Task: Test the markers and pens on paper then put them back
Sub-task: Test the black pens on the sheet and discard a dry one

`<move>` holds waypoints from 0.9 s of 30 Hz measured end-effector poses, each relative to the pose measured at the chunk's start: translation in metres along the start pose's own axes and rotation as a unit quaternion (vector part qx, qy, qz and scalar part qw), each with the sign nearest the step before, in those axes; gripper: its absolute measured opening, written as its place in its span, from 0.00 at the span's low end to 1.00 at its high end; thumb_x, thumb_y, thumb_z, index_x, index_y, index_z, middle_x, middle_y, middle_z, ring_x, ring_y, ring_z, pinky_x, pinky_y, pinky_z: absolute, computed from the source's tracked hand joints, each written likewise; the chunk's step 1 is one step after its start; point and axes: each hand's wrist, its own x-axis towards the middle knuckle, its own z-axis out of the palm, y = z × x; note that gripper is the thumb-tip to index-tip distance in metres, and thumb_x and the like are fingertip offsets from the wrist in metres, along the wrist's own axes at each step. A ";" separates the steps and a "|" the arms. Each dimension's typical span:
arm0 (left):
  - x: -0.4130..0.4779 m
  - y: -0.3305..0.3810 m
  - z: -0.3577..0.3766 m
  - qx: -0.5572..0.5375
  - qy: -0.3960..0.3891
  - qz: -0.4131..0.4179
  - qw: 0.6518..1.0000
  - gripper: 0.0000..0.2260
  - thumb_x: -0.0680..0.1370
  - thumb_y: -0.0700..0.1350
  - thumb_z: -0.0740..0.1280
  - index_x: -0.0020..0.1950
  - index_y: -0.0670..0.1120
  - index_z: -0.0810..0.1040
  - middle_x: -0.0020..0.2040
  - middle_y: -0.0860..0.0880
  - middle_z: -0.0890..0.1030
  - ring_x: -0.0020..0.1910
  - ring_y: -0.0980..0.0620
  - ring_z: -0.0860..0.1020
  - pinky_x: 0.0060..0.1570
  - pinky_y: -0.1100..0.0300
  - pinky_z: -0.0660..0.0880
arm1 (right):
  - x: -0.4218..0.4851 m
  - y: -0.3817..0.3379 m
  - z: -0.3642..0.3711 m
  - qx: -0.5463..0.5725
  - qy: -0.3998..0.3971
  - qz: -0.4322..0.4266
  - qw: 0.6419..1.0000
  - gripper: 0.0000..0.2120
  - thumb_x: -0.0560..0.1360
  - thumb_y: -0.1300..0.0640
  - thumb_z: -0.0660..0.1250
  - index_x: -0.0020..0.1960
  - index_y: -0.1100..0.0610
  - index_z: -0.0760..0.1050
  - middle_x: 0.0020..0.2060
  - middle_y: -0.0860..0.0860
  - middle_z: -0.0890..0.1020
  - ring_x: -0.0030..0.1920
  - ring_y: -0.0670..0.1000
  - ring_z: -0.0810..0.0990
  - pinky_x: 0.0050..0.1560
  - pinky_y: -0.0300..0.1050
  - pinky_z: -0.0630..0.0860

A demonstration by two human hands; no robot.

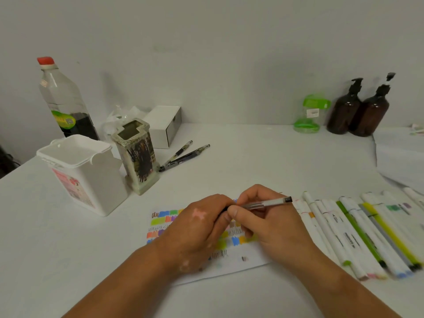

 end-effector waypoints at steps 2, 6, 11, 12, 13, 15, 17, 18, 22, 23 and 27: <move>0.000 0.001 0.000 0.008 -0.005 -0.002 1.000 0.12 0.85 0.51 0.56 0.56 0.50 0.77 0.45 0.55 0.79 0.44 0.54 0.77 0.45 0.56 0.74 | 0.000 -0.001 0.001 0.012 -0.002 0.006 1.000 0.07 0.75 0.57 0.76 0.41 0.49 0.79 0.28 0.47 0.81 0.29 0.45 0.79 0.33 0.39 0.76; 0.000 0.001 -0.003 0.031 -0.017 0.003 0.999 0.12 0.85 0.51 0.56 0.52 0.49 0.77 0.39 0.54 0.77 0.38 0.53 0.75 0.39 0.59 0.72 | 0.000 -0.003 0.003 0.052 -0.016 0.025 0.998 0.07 0.75 0.59 0.75 0.41 0.52 0.79 0.27 0.48 0.80 0.29 0.47 0.77 0.31 0.39 0.76; 0.001 -0.001 -0.007 0.045 -0.017 0.005 0.999 0.15 0.84 0.56 0.55 0.55 0.50 0.77 0.37 0.53 0.78 0.35 0.52 0.76 0.37 0.57 0.74 | 0.000 -0.003 0.003 0.073 -0.026 0.023 0.997 0.05 0.77 0.60 0.73 0.43 0.57 0.78 0.27 0.52 0.79 0.28 0.49 0.77 0.32 0.40 0.77; 0.001 -0.001 -0.007 0.048 -0.013 0.005 0.999 0.15 0.84 0.56 0.55 0.56 0.51 0.78 0.36 0.53 0.78 0.34 0.52 0.76 0.37 0.56 0.74 | 0.000 -0.004 0.002 0.075 -0.028 0.018 0.997 0.05 0.77 0.59 0.73 0.43 0.57 0.78 0.28 0.52 0.79 0.29 0.49 0.77 0.32 0.40 0.77; 0.001 -0.001 -0.007 0.046 -0.009 0.007 0.999 0.14 0.84 0.56 0.56 0.57 0.52 0.78 0.36 0.54 0.78 0.33 0.52 0.76 0.37 0.56 0.74 | 0.000 -0.004 0.000 0.071 -0.029 0.014 0.997 0.05 0.77 0.59 0.73 0.43 0.56 0.78 0.28 0.53 0.79 0.29 0.50 0.77 0.33 0.41 0.77; 0.000 -0.003 -0.006 0.026 -0.017 0.004 1.000 0.12 0.83 0.57 0.58 0.59 0.54 0.77 0.34 0.56 0.76 0.33 0.54 0.75 0.35 0.60 0.73 | 0.000 -0.005 -0.001 0.057 -0.019 0.010 0.998 0.07 0.77 0.57 0.74 0.41 0.54 0.78 0.28 0.54 0.80 0.29 0.51 0.78 0.32 0.44 0.78; 0.000 -0.008 -0.005 0.029 -0.051 -0.030 0.998 0.14 0.80 0.63 0.60 0.62 0.59 0.72 0.33 0.55 0.74 0.34 0.55 0.73 0.33 0.64 0.68 | 0.002 -0.006 -0.005 0.078 0.032 0.028 0.996 0.09 0.74 0.54 0.73 0.37 0.52 0.76 0.27 0.55 0.79 0.27 0.52 0.77 0.30 0.45 0.77; -0.001 -0.012 -0.006 0.046 -0.066 -0.051 0.995 0.15 0.78 0.65 0.61 0.61 0.62 0.70 0.34 0.56 0.74 0.34 0.57 0.72 0.32 0.66 0.65 | 0.003 -0.005 -0.008 0.100 0.066 0.042 0.992 0.10 0.73 0.55 0.71 0.35 0.52 0.75 0.26 0.54 0.78 0.27 0.52 0.75 0.28 0.44 0.76; -0.003 -0.024 -0.009 0.108 -0.097 -0.093 0.985 0.14 0.75 0.64 0.67 0.57 0.60 0.76 0.35 0.60 0.72 0.36 0.61 0.72 0.35 0.69 0.62 | 0.004 -0.007 -0.015 0.142 0.078 0.078 0.984 0.08 0.73 0.59 0.64 0.39 0.54 0.82 0.26 0.55 0.78 0.27 0.52 0.76 0.25 0.45 0.75; -0.002 -0.026 -0.010 0.116 -0.100 -0.098 0.983 0.13 0.76 0.63 0.68 0.56 0.60 0.77 0.36 0.60 0.72 0.36 0.60 0.72 0.35 0.69 0.63 | 0.003 -0.007 -0.012 0.145 0.049 0.087 0.984 0.09 0.70 0.57 0.63 0.41 0.54 0.83 0.27 0.56 0.79 0.27 0.52 0.77 0.26 0.46 0.77; -0.002 -0.031 -0.015 0.130 -0.094 -0.120 0.980 0.10 0.75 0.62 0.70 0.53 0.60 0.78 0.35 0.59 0.71 0.34 0.59 0.71 0.34 0.69 0.62 | -0.004 -0.006 0.004 0.066 -0.058 0.102 0.991 0.06 0.67 0.57 0.67 0.38 0.55 0.82 0.28 0.56 0.81 0.28 0.51 0.79 0.28 0.42 0.77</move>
